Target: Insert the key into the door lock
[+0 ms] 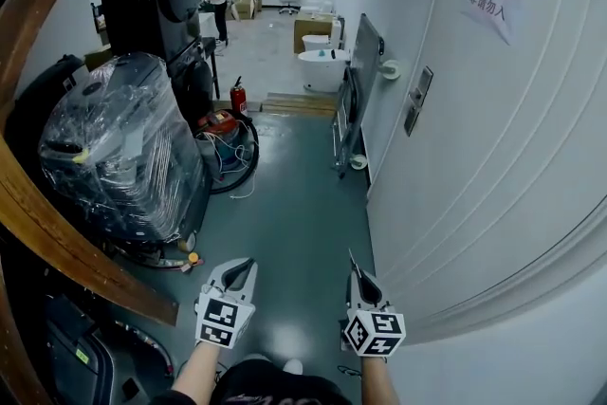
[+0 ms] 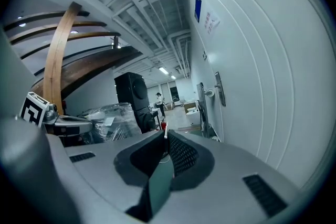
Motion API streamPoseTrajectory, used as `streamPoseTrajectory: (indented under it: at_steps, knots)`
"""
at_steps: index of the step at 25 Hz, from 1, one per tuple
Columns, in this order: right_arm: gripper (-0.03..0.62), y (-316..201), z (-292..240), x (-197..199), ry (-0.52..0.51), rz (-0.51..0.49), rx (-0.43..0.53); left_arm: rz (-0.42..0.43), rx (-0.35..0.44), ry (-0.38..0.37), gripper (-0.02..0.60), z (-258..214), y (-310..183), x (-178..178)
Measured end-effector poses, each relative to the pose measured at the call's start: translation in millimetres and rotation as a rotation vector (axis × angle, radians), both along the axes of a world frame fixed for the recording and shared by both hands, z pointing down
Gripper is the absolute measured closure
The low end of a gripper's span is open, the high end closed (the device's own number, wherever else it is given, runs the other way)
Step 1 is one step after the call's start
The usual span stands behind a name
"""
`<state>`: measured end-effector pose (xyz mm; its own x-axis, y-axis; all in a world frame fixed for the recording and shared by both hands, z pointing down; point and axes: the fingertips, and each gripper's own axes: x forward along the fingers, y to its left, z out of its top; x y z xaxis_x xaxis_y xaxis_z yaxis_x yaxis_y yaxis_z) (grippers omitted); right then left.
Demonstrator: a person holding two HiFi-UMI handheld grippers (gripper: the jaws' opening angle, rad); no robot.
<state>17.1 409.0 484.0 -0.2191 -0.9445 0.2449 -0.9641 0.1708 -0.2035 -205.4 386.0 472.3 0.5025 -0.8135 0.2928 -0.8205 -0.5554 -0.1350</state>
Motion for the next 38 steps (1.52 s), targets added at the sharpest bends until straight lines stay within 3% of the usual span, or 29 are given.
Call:
streamPoseTrajectory:
  at_steps: [16,28,38]
  knots:
    - [0.514,-110.1,17.5,20.6,0.014,0.070,0.013,0.014,0.013,0.005,0.568,15.6,-124.0,2.8]
    - [0.514,-232.4,29.2,9.1,0.022,0.111,-0.028,0.055,-0.047,0.015,0.568,39.6,-245.6,-6.3]
    - [0.514,-352.6,14.0,-10.4,0.016,0.156,-0.007,0.123,-0.055,-0.006,0.568,36.0,-361.9,-19.0]
